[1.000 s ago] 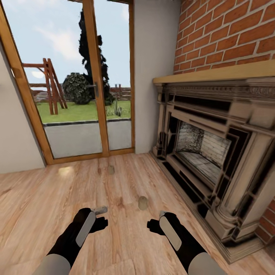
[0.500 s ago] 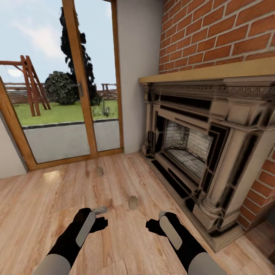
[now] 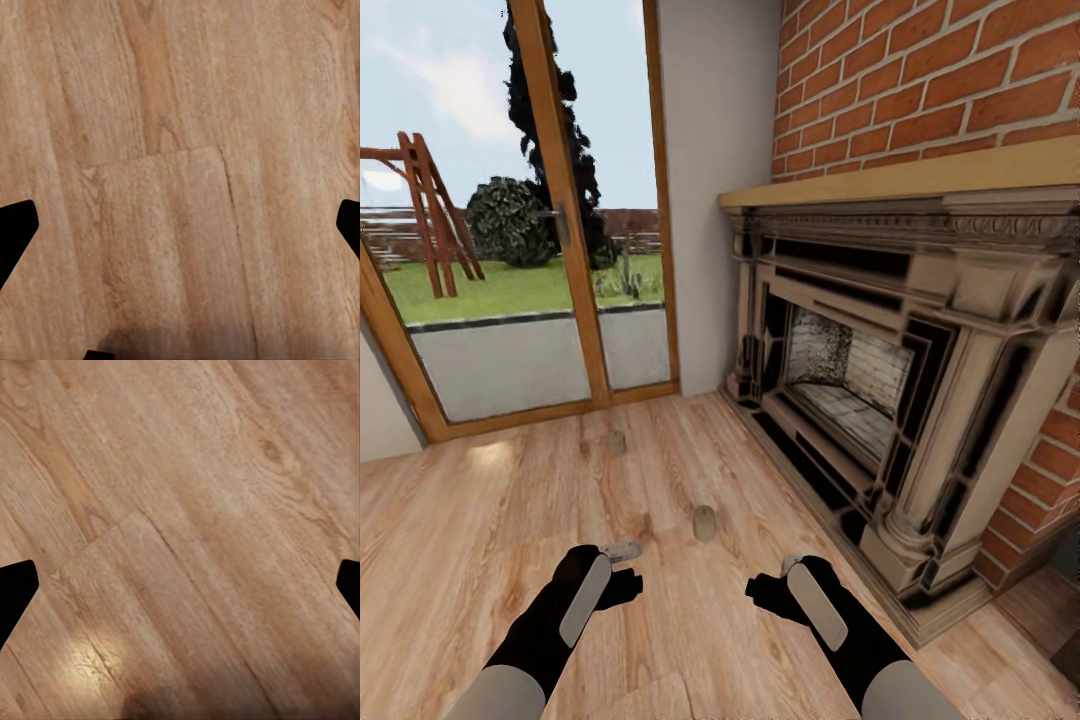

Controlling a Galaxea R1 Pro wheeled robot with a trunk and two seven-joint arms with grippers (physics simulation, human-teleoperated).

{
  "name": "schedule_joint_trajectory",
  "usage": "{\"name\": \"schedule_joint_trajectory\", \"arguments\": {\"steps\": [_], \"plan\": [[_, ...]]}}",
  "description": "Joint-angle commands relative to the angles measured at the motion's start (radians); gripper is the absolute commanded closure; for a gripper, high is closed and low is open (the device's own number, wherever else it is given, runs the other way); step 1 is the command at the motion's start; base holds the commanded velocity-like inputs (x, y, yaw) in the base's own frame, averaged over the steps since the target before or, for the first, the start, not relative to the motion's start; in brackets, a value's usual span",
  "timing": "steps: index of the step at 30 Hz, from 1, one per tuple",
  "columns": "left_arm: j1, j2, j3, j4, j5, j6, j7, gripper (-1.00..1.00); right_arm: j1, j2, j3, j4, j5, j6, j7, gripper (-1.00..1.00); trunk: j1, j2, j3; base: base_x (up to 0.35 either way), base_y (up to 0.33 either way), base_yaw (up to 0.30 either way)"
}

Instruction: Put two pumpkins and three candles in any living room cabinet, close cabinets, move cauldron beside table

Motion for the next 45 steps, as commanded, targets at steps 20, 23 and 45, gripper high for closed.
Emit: {"name": "schedule_joint_trajectory", "arguments": {"steps": [20,23,45], "plan": [[0.0,0.0,-0.003,0.001,0.011,0.002,0.01,-1.0,-0.001,-0.001,0.003,-0.001,-0.015,0.0,-0.01,-1.0,0.0,-0.001,-0.034,0.0,0.0,-0.108],[0.0,-0.001,-0.003,0.003,0.012,0.002,0.009,-1.0,-0.001,-0.001,0.003,-0.001,-0.016,0.0,-0.01,-1.0,0.0,-0.001,-0.039,0.0,0.0,-0.124],[0.0,0.001,-0.003,-0.001,0.01,0.002,0.005,-1.0,-0.001,0.001,0.003,0.0,-0.016,-0.002,-0.009,-1.0,0.0,-0.001,-0.073,0.0,0.0,-0.138]]}}
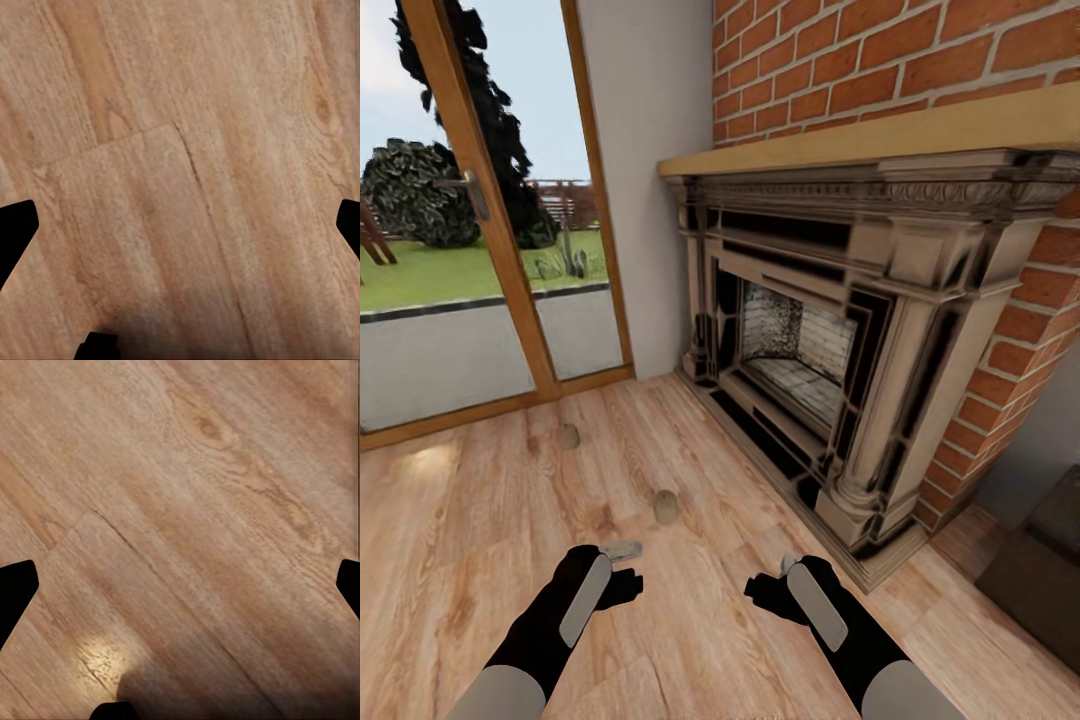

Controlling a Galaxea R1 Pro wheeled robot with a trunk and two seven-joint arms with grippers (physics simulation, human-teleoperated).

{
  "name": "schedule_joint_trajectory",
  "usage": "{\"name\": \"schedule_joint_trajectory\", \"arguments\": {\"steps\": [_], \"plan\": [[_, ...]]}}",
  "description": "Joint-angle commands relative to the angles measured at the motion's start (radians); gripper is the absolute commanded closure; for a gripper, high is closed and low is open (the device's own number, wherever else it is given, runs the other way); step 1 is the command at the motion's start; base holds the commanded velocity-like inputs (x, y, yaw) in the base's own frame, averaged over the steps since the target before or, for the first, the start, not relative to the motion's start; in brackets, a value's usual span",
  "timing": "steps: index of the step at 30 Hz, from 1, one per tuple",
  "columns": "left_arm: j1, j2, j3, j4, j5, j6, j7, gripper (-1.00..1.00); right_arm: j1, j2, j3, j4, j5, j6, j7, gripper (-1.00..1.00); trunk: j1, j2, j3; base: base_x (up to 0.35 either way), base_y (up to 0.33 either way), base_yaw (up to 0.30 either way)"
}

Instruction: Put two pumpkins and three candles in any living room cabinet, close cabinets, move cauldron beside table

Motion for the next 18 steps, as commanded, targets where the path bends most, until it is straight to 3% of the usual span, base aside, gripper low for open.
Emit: {"name": "schedule_joint_trajectory", "arguments": {"steps": [1,18], "plan": [[0.0,0.0,-0.002,-0.001,0.011,0.002,0.011,-1.0,-0.001,0.0,0.003,-0.001,-0.01,0.0,-0.01,-1.0,0.0,0.0,-0.003,0.0,0.0,-0.141],[0.0,0.001,-0.002,0.004,0.011,0.002,0.007,-1.0,-0.001,0.0,0.003,-0.001,-0.01,-0.006,-0.011,-1.0,0.0,0.0,-0.028,0.0,0.0,-0.143]]}}
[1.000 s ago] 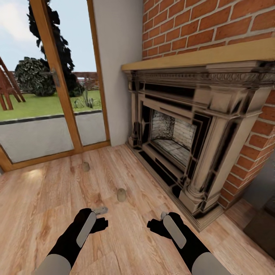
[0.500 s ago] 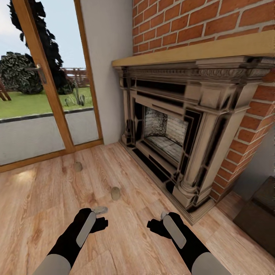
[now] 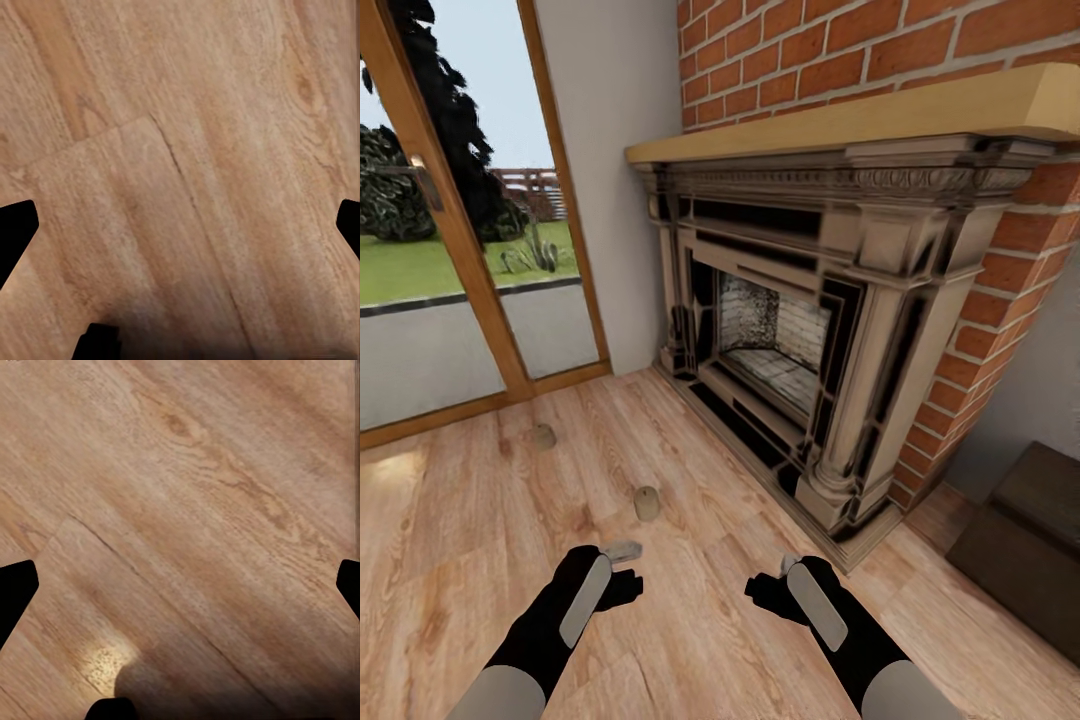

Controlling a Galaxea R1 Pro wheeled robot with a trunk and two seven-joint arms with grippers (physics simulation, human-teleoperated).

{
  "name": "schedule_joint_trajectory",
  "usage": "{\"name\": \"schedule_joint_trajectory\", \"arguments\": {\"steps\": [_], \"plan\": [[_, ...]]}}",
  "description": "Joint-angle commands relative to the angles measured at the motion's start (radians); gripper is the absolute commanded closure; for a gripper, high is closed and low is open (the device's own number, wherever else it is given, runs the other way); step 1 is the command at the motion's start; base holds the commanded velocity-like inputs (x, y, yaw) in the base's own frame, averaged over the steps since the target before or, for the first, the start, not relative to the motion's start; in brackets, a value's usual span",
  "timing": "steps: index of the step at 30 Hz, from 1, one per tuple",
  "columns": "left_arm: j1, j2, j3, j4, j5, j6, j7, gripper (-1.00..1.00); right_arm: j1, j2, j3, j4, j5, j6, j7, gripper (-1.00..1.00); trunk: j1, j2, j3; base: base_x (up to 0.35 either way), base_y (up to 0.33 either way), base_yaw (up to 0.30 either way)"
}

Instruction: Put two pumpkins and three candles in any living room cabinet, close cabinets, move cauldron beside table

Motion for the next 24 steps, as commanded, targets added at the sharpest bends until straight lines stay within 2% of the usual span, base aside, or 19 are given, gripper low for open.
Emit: {"name": "schedule_joint_trajectory", "arguments": {"steps": [1,24], "plan": [[0.0,0.0,-0.002,-0.001,0.011,0.002,0.01,-1.0,-0.001,0.0,0.003,-0.001,-0.01,0.0,-0.01,-1.0,0.0,0.0,-0.002,0.0,0.0,-0.144],[0.0,0.001,-0.001,0.002,0.011,0.002,0.008,-1.0,-0.001,0.0,0.003,0.0,-0.01,-0.001,-0.009,-1.0,0.0,0.0,-0.037,0.0,0.0,-0.145]]}}
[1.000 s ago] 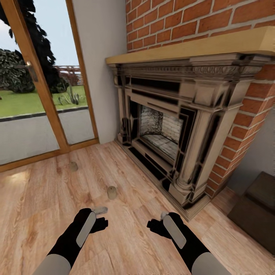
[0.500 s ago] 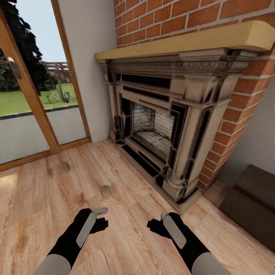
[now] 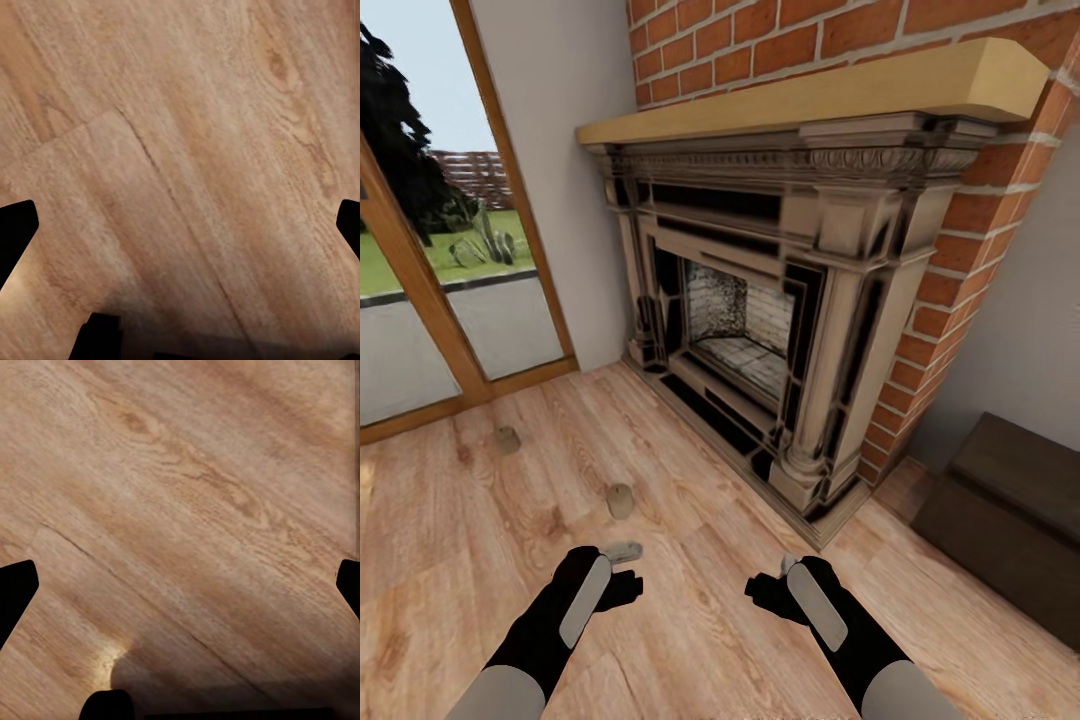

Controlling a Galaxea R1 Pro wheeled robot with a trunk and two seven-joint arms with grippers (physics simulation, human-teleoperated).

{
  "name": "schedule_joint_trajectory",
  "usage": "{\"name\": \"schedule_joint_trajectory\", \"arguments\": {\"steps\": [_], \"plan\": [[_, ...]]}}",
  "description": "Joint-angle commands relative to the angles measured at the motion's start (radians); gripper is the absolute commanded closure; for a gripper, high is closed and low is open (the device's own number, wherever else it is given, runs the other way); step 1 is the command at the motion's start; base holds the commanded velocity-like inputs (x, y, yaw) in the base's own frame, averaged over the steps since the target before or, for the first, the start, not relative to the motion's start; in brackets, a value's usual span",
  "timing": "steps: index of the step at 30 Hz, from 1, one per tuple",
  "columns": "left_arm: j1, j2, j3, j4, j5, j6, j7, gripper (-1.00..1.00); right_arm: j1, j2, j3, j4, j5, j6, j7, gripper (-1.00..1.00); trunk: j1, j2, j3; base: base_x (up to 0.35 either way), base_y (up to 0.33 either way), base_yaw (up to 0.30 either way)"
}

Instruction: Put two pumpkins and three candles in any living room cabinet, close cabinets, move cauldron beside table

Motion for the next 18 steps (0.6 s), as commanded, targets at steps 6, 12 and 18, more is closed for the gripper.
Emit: {"name": "schedule_joint_trajectory", "arguments": {"steps": [6,12,18], "plan": [[0.0,-0.001,-0.002,-0.001,0.011,0.002,0.011,-1.0,-0.001,-0.002,0.003,-0.001,-0.01,0.0,-0.01,-1.0,0.0,0.0,-0.01,0.0,0.0,-0.148],[0.0,-0.001,-0.002,-0.001,0.011,0.002,0.012,-1.0,-0.001,-0.002,0.003,-0.001,-0.008,0.0,-0.01,-1.0,0.0,0.0,-0.019,0.0,0.0,-0.149],[0.0,-0.001,-0.002,-0.001,0.011,0.002,0.012,-1.0,-0.001,-0.002,0.003,0.0,-0.008,0.0,-0.01,-1.0,0.0,0.0,-0.028,0.0,0.0,-0.151]]}}
